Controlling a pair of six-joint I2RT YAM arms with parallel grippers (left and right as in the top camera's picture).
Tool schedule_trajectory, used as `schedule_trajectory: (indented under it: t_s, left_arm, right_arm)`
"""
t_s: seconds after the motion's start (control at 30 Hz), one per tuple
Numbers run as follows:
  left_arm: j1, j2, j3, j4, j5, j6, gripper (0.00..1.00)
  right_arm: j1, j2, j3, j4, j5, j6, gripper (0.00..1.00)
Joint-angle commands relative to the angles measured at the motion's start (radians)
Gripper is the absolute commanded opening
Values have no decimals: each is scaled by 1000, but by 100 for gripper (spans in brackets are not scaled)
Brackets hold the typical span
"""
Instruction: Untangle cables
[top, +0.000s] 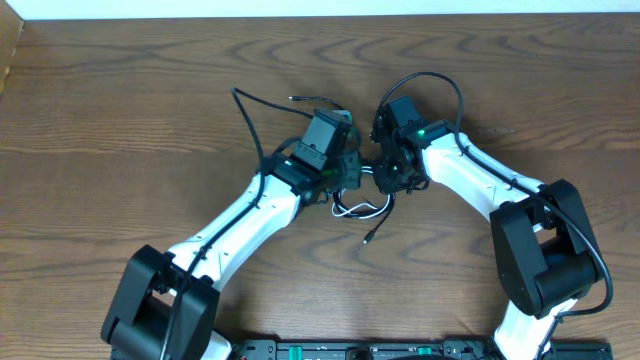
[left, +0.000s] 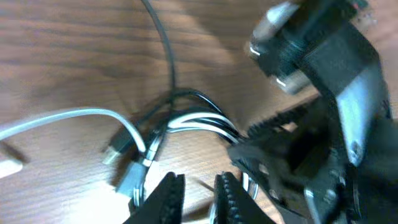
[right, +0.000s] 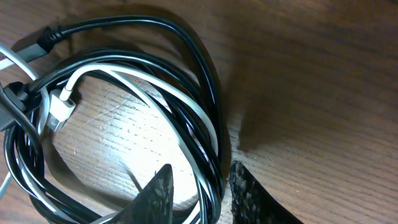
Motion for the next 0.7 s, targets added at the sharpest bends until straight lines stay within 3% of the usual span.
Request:
schedule_trajectory:
  t_s: [0.0,0.27,0.67]
  left_arm:
    - [-33,24,3,11,-6,14,19]
    - [-63,137,2,90,-13,13,20]
    - [-2,191,-1,68,-93,14,28]
  right_arm:
    - [-7,9,-3,-4,-5,13,26]
    - [-43,9,-3,-11,-39,19,25]
    - [-39,9,-3,-11,-60,19,28]
